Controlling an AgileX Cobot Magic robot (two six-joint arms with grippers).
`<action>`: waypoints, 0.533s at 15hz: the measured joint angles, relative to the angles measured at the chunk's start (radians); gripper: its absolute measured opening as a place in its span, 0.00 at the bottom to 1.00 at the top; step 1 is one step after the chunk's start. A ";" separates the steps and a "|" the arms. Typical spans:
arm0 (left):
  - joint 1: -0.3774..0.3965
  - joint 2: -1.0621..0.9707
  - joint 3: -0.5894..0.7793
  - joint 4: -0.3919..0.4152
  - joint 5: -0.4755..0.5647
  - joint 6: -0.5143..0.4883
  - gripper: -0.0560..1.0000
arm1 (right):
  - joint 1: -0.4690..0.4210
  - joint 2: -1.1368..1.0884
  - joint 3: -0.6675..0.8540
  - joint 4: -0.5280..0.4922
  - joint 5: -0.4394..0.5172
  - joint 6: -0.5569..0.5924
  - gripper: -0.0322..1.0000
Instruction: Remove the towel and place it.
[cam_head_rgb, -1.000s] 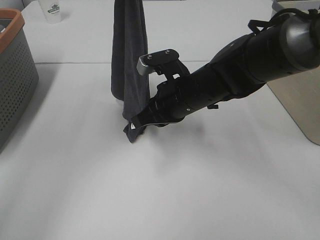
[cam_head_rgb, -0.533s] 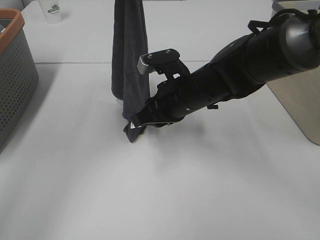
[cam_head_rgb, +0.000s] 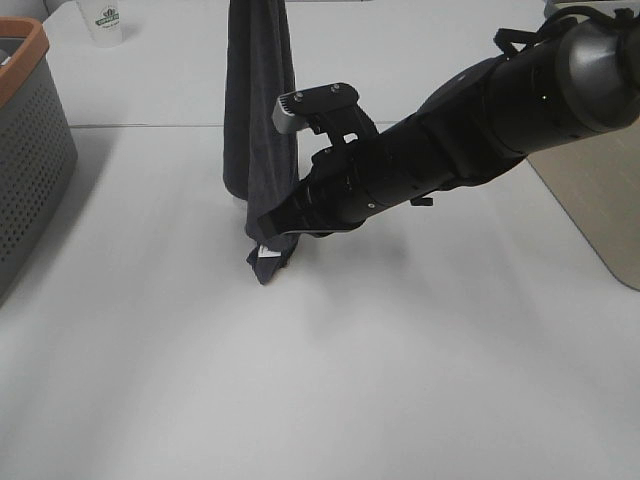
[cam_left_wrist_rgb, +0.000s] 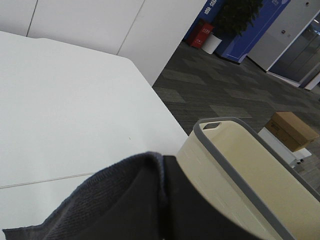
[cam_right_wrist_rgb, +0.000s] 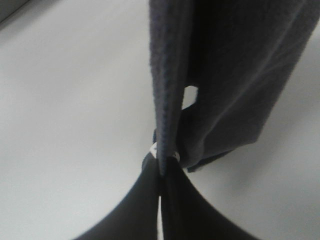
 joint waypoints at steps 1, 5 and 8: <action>0.003 0.000 0.000 0.000 0.000 0.000 0.05 | 0.000 -0.005 0.000 -0.023 0.028 0.017 0.05; 0.100 -0.003 0.000 -0.038 -0.100 -0.021 0.05 | 0.000 -0.177 -0.028 -0.667 0.239 0.462 0.05; 0.150 -0.026 0.000 -0.050 -0.179 -0.020 0.05 | -0.003 -0.222 -0.158 -1.077 0.423 0.675 0.05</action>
